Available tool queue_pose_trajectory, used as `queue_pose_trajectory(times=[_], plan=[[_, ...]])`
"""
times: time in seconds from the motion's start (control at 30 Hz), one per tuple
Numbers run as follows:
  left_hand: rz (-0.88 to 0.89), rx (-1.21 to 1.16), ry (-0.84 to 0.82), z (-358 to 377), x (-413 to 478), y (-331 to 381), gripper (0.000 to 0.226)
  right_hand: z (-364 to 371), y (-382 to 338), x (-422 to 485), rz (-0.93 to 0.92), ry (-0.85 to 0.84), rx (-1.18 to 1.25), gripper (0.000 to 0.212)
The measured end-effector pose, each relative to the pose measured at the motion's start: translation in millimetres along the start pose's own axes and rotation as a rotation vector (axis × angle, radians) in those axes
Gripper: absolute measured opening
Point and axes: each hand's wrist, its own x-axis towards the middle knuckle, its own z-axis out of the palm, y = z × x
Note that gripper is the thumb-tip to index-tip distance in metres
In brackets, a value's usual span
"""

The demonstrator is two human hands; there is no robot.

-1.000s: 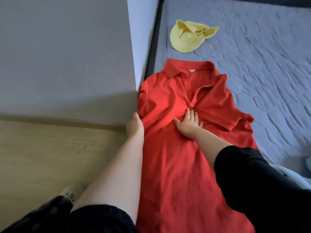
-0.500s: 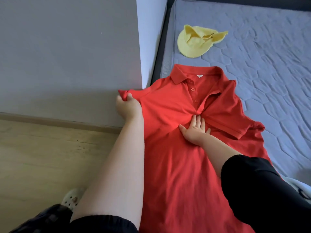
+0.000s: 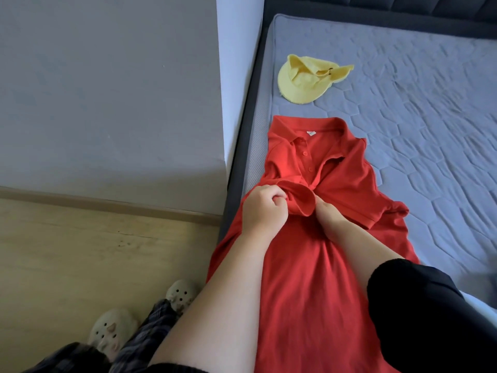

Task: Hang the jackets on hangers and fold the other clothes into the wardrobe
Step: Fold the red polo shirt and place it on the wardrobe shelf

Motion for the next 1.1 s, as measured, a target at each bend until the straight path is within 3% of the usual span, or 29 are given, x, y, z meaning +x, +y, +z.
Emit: queue_pose_trajectory(times=[0.07,0.1,0.17,0.27,0.33,0.43,0.5,0.6,0.7,0.8,0.9,1.0,1.1], plan=[[-0.088,-0.018,0.17,-4,-2,2,0.024,-1,-1,-3,-0.015,0.006,0.14,0.046],[-0.177,-0.005,0.176,-5,-2,1,0.026,-2,-1,-2,-0.013,0.012,0.2,0.043],[-0.429,0.04,0.029,-4,4,-5,0.038,-2,-3,-1,-0.023,-0.004,0.291,0.043],[-0.923,-0.056,-0.383,-6,8,-4,0.074,0,-8,-9,-0.03,-0.065,0.318,0.048],[-1.061,-0.187,-0.482,-11,8,-3,0.088,1,-13,-17,-0.049,-0.044,0.206,0.04],[-1.101,-0.56,-0.325,-16,5,-7,0.079,4,-27,-32,-0.222,-0.022,-0.175,0.051],[-1.117,-0.904,-0.161,-16,4,-10,0.061,12,-34,-40,-0.349,0.054,-0.248,0.062],[-1.104,-1.298,-0.022,-15,0,-12,0.048,21,-38,-39,-0.532,0.256,-0.445,0.05],[-1.024,-1.617,0.14,-23,-1,-15,0.042,20,-48,-37,-0.486,0.494,-0.418,0.024],[-0.926,-1.901,0.379,-36,6,-27,0.04,9,-48,-34,-0.415,0.568,-0.368,0.02],[-0.973,-1.919,0.411,-40,8,-34,0.046,-1,-39,-30,-0.405,0.314,-0.619,0.023],[-1.112,-1.706,0.157,-37,6,-32,0.049,-10,-39,-27,-0.345,0.073,-0.688,0.037],[-1.153,-1.378,-0.062,-32,14,-27,0.036,-12,-56,-27,-0.32,0.2,-0.42,0.038]])
